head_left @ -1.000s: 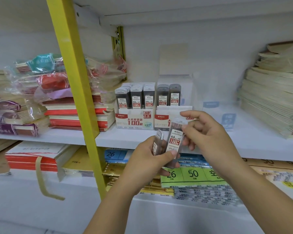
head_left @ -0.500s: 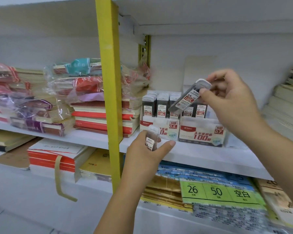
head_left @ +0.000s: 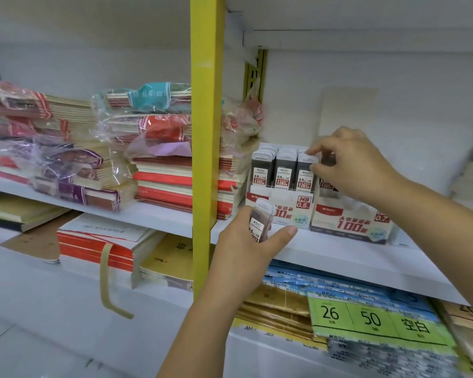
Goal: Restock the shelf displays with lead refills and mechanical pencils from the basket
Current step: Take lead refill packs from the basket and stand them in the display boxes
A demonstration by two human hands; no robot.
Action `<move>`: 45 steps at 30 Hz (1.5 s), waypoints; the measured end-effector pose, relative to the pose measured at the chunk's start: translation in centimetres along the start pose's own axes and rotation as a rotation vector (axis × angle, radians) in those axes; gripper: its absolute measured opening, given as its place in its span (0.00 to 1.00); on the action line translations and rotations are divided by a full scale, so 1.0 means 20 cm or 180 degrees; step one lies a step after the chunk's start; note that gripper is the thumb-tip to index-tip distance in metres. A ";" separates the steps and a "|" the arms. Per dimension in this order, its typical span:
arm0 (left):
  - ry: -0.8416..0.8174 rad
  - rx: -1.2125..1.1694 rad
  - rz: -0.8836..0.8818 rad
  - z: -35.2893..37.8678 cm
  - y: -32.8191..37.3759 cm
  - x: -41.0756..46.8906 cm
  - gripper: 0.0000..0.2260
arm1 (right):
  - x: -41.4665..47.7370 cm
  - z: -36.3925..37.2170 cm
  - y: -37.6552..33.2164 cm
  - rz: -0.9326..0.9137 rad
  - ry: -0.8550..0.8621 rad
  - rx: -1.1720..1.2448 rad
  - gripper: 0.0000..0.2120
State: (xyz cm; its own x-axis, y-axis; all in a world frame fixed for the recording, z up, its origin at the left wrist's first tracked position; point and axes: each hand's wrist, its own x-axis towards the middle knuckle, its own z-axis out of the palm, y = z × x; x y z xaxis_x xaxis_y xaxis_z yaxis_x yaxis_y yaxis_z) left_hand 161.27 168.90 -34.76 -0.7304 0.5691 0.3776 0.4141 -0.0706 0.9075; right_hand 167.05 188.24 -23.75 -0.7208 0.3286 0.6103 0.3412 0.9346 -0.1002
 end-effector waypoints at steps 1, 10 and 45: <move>-0.0008 0.0060 -0.0022 0.00 0.00 0.00 0.12 | -0.02 -0.01 0.00 0.0006 0.0120 -0.0046 0.12; -0.0530 0.0519 0.0149 0.09 0.05 -0.07 0.12 | -0.54 -0.08 -0.17 0.0378 -0.0544 0.2346 0.13; 0.0497 0.2115 0.1238 0.09 -0.10 0.08 0.28 | -0.11 -0.15 -0.04 -0.0618 0.0549 0.0517 0.07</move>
State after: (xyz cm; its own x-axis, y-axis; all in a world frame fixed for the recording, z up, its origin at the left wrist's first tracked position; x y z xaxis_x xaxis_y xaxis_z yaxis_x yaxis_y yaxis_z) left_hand 160.30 171.41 -36.27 -0.5137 0.4788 0.7119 0.8579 0.2917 0.4229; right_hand 170.26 186.40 -22.72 -0.6453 0.1267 0.7533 0.0961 0.9918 -0.0845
